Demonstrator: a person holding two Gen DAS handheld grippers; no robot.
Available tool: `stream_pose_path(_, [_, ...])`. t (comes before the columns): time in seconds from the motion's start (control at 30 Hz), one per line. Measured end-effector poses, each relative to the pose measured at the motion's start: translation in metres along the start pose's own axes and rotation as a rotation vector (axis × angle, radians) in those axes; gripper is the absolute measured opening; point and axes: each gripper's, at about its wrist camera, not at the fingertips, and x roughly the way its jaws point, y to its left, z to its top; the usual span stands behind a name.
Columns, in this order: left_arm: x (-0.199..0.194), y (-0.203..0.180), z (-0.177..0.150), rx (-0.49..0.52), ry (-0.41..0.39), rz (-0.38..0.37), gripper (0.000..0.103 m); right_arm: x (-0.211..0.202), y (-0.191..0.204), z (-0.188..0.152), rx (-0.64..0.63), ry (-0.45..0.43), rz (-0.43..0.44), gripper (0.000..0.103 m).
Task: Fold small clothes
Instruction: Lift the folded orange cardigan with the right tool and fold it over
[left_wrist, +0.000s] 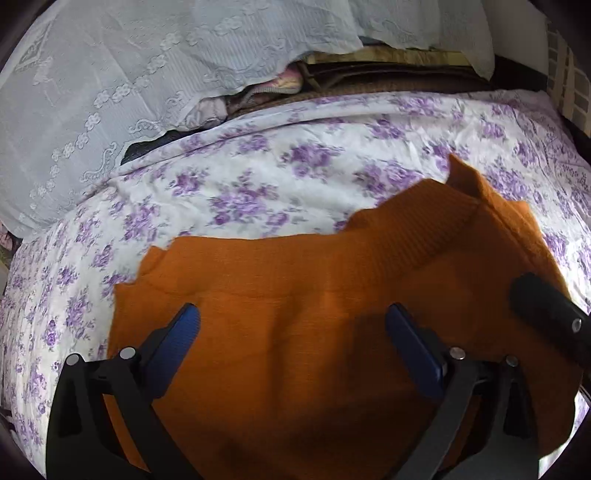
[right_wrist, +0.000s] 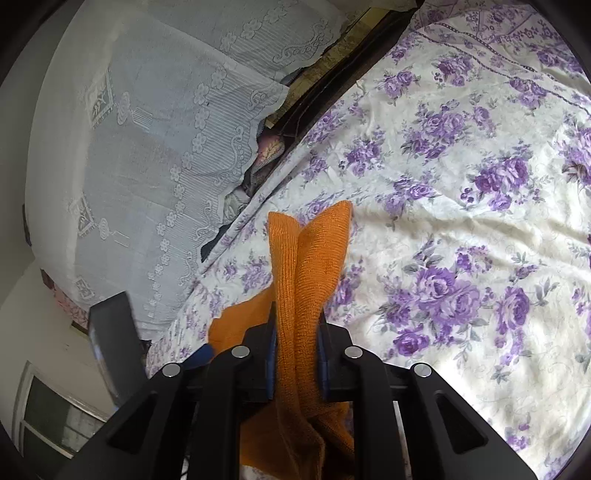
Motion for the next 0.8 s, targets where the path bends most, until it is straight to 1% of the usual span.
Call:
stream_pose_path(0.07, [-0.004,-0.008,-0.003,0.025,-0.035,0.033,0.098,0.002,0.004,-0.001,-0.008,0.007,-0.006,0.018])
stream_pose_path(0.1, [-0.006,-0.007,-0.004,0.026,-0.044,0.035,0.098,0.002,0.007,-0.002,-0.016,0.005,-0.011,0.018])
stream_pose_path(0.33, [-0.019,0.016,0.000,-0.008,-0.070,-0.030,0.098,-0.005,0.032,-0.007,-0.052,-0.003,0.005,0.018])
stream_pose_path(0.47, [-0.028,0.036,-0.002,-0.013,-0.093,-0.037,0.097,-0.004,0.058,-0.017,-0.102,-0.006,0.003,0.018])
stream_pose_path(0.63, [-0.033,0.072,-0.003,-0.059,-0.103,-0.053,0.097,0.005,0.090,-0.027,-0.153,-0.008,0.008,0.018])
stream_pose_path(0.73, [-0.031,0.095,-0.004,-0.074,-0.105,-0.038,0.096,0.018,0.111,-0.035,-0.165,0.003,0.028,0.018])
stream_pose_path(0.77, [-0.029,0.102,-0.005,-0.072,-0.106,-0.023,0.096,0.025,0.120,-0.038,-0.167,0.017,0.048,0.018])
stream_pose_path(0.8, [-0.027,0.110,-0.006,-0.071,-0.106,-0.006,0.096,0.032,0.128,-0.042,-0.171,0.036,0.050,0.018])
